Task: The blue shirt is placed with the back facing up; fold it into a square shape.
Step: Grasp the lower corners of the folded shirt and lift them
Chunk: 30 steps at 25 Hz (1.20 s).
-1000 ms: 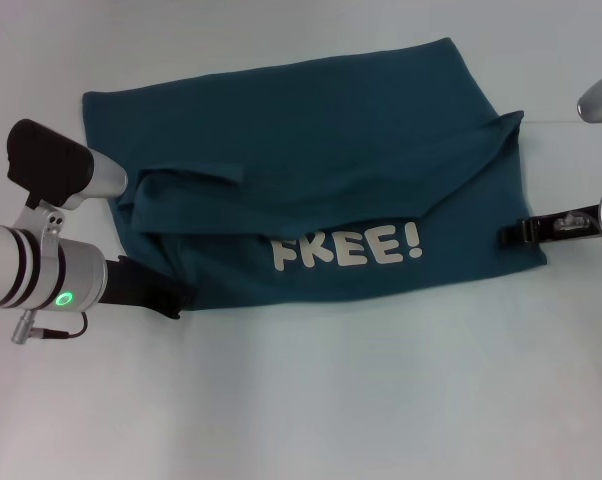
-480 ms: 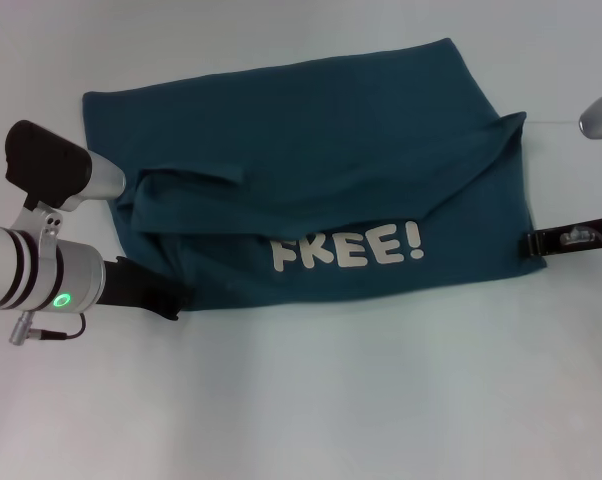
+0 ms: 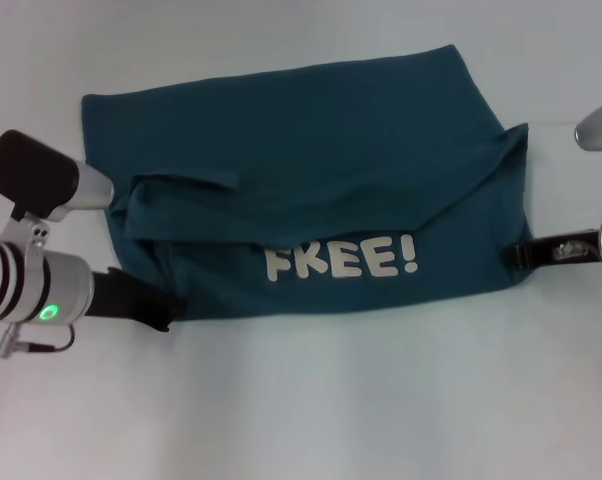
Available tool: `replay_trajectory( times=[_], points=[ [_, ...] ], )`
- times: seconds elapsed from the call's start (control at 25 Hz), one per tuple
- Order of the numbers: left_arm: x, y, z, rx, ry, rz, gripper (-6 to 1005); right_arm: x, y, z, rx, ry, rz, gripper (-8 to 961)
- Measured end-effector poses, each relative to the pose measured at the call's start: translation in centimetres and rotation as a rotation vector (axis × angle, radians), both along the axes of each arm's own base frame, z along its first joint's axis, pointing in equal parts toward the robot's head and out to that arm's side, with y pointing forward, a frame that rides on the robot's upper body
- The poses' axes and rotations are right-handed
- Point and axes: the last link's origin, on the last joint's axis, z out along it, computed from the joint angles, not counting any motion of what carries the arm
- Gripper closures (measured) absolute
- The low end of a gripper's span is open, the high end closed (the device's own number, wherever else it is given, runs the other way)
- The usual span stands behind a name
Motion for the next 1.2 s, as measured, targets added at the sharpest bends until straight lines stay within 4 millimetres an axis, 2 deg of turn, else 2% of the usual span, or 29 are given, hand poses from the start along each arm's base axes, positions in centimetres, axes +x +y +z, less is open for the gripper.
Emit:
replay_trajectory(
  times=[0.28,0.44,0.72,1.2],
  points=[
    [-0.9,-1.6,0.7,-0.011,-0.018,0.012,978,-0.7,-2.5,-0.8,-0.022,-0.003,0.007,918],
    [-1.3,-2.8,1.4,-0.015,-0.046,0.010,978,-0.8,-4.7,-1.3,-0.036,-0.002,0.018,918],
    [-2.1,-5.1,2.3,-0.041,-0.058,0.020,978,-0.5,-7.2,-2.2,-0.059,0.004,0.019,917],
    [-3.2,-8.1,2.9,-0.057,-0.101,0.013,978,-0.5,-10.3,-3.2,-0.056,0.023,0.038,917]
  ],
)
